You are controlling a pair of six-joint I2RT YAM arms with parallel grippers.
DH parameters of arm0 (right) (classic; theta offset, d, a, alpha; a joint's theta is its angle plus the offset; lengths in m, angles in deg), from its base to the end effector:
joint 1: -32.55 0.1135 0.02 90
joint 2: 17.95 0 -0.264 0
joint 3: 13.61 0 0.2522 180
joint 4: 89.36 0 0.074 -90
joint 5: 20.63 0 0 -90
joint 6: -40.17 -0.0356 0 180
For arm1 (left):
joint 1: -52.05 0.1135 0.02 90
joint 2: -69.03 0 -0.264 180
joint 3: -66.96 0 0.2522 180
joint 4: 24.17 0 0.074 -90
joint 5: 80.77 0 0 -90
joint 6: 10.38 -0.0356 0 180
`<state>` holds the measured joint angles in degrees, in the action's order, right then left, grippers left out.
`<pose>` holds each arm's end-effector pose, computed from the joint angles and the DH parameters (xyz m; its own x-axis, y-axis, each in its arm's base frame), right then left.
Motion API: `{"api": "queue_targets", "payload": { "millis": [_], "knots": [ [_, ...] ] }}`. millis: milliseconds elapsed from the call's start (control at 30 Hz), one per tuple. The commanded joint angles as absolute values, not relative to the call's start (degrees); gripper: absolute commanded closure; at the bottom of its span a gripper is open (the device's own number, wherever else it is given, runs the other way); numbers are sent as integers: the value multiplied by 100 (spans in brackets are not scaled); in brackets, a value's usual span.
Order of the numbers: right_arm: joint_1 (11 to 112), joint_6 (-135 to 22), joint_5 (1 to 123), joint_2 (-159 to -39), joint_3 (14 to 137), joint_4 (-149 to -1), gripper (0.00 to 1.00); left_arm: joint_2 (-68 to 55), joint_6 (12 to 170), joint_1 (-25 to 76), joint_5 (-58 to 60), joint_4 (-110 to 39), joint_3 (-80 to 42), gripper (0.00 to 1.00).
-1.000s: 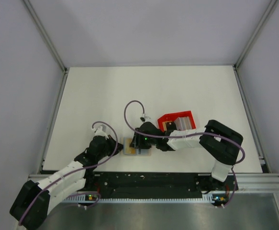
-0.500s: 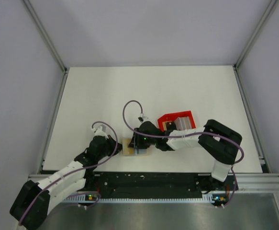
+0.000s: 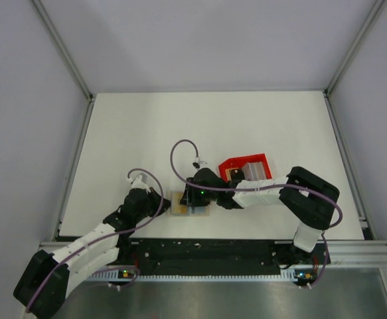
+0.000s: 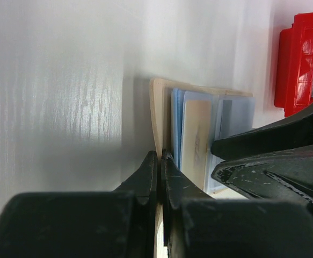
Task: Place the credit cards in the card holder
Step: Insert the credit card into the card holder.
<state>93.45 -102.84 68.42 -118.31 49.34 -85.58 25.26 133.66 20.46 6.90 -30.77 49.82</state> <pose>0.1698 0.3063 0.1478 -0.8954 0.0335 -0.4441 -0.2735 0.7456 0.6076 0.1240 -0.0780 0.1230 -0.7212 -0.5059 -0.4732 -0.0535 0.7217 -0.6902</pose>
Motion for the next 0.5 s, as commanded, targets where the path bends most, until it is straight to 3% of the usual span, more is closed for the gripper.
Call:
{"api": "queue_targets", "payload": {
  "millis": [0,200,300,467],
  "knots": [
    [9241,-9870,7253,-11288,5166,-8176,56,2579,13349,2032,764,-3037,4898,100],
    [9065,-9484,7333,-10814,5052,-7903,51,2500,13560,2041,870,-2932,4916,100],
    [9021,-9282,7341,-10532,5086,-7728,44,2482,13657,2050,1053,-2940,4916,100],
    [8731,-9228,7412,-9935,5367,-6674,38,2561,13719,2050,1361,-3159,4828,100]
  ]
}}
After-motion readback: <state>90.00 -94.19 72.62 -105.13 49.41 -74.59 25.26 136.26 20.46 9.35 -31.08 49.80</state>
